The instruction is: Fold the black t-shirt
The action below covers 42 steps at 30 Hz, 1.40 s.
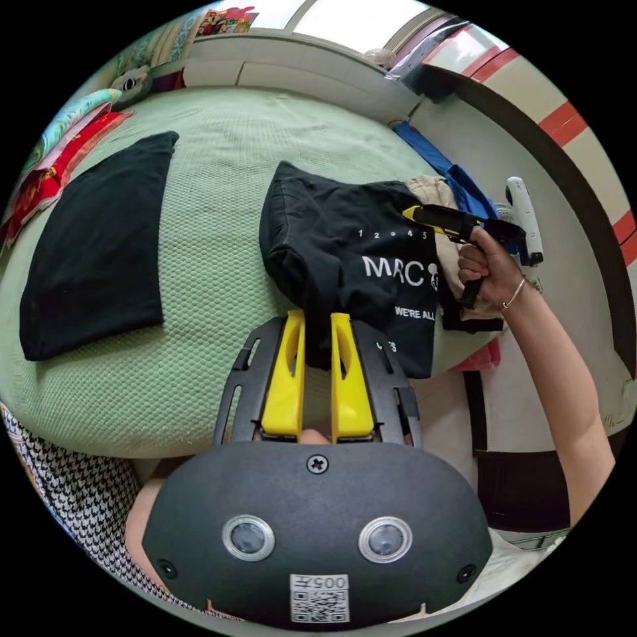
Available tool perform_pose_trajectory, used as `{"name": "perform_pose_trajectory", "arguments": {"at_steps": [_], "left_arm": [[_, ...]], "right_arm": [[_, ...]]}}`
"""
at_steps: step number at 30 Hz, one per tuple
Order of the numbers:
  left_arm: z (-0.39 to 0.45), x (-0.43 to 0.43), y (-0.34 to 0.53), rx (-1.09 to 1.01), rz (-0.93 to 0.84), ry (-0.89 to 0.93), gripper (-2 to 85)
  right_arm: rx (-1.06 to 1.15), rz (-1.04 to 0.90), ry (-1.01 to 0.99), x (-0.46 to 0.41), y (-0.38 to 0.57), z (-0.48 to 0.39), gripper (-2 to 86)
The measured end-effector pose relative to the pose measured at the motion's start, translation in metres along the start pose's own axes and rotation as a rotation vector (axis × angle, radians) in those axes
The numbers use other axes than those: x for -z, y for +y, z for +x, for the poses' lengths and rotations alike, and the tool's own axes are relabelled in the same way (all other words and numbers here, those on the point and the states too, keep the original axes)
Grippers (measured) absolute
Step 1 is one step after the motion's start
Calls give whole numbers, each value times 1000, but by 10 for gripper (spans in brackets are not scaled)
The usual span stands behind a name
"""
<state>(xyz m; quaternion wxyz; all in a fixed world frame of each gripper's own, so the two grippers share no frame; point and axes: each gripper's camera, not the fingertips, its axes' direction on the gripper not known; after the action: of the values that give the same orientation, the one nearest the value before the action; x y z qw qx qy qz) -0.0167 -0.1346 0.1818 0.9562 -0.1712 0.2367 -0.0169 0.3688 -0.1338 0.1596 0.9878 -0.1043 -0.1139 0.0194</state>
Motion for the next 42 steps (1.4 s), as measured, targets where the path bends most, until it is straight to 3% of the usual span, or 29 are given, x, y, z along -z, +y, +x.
{"name": "perform_pose_trajectory", "arguments": {"at_steps": [9,16,20,22,25,32,38,40,42], "left_arm": [[67,91,13,-129,132,-21,68],[139,136,1,-213,301,51,68],[187,111,-14,-168,342,145,74],[204,78,-18,-143,324,137,82],[219,19,-20,-125,135,14,94],[159,56,6,-207,162,118,101],[53,140,30,-225,307,27,99],[12,159,34,-207,336,-34,99],[-45,180,41,-143,339,-121,100]], "right_arm": [[160,139,5,121,4,-43,-8],[186,320,134,241,2,-28,-8],[89,363,276,278,-10,0,18],[-62,341,424,282,-14,26,59],[-112,179,395,261,1,40,76],[-57,-35,359,159,75,35,67],[-205,141,309,164,95,15,80],[-72,280,301,169,108,-33,84],[-5,258,293,153,116,-65,80]]}}
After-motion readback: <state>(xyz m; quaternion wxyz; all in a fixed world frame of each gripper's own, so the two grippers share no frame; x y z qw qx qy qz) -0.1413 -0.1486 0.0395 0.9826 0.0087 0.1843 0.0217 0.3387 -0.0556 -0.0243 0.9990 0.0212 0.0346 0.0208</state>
